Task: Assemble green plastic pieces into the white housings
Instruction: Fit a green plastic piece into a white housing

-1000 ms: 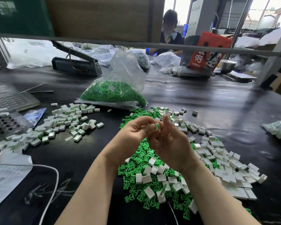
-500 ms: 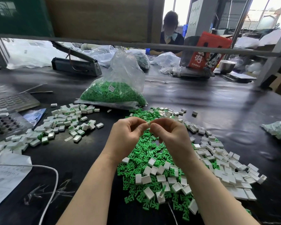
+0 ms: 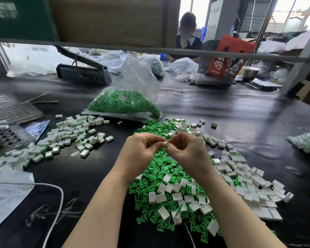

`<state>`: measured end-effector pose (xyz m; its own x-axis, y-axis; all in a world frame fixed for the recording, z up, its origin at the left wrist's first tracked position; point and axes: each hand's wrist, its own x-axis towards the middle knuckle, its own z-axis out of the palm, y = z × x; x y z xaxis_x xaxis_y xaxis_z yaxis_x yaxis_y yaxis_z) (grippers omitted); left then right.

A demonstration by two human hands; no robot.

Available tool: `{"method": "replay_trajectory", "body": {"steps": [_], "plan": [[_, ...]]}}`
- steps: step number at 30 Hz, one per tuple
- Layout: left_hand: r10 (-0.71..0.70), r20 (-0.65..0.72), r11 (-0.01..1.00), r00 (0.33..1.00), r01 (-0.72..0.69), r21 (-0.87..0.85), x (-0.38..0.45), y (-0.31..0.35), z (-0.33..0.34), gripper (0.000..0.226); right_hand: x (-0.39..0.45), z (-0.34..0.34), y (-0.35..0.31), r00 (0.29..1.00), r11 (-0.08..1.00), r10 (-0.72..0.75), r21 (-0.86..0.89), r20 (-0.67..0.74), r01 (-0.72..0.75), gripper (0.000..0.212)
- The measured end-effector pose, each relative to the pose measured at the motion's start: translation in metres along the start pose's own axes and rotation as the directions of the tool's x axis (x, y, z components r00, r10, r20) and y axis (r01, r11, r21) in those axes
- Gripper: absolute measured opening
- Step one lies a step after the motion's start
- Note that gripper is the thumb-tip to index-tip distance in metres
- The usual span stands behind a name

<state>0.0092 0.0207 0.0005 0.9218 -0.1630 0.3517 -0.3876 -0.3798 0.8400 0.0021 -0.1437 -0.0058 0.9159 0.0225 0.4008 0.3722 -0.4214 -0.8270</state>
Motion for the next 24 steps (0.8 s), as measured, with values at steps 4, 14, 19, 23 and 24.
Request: {"method": "replay_trajectory", "body": {"steps": [4,14,19,23,24], "plan": [[-0.025,-0.001,1.0,1.0,0.025,-0.014,0.001,-0.001,-0.001,0.012,0.0,-0.001,-0.003,0.999,0.997,0.028,0.069,0.03,-0.03,0.005],[-0.064,0.053,0.995,0.997,0.068,-0.076,-0.001,0.0,-0.001,0.012,-0.001,-0.003,-0.004,0.987,0.991,0.111,0.057,0.115,-0.118,0.003],[-0.08,0.082,0.996,0.993,0.083,-0.043,-0.001,0.0,0.001,0.01,-0.002,0.0,-0.002,0.987,0.994,0.105,-0.017,0.125,-0.104,0.007],[-0.248,-0.039,0.967,0.968,0.245,-0.078,-0.001,-0.006,-0.002,0.006,-0.001,-0.002,0.005,0.992,0.978,0.113,-0.185,0.055,-0.102,0.01],[-0.336,-0.106,0.934,0.936,0.317,-0.164,0.0,-0.01,-0.006,0.004,0.0,-0.005,0.009,0.993,0.967,0.119,-0.231,0.022,-0.111,0.011]]}}
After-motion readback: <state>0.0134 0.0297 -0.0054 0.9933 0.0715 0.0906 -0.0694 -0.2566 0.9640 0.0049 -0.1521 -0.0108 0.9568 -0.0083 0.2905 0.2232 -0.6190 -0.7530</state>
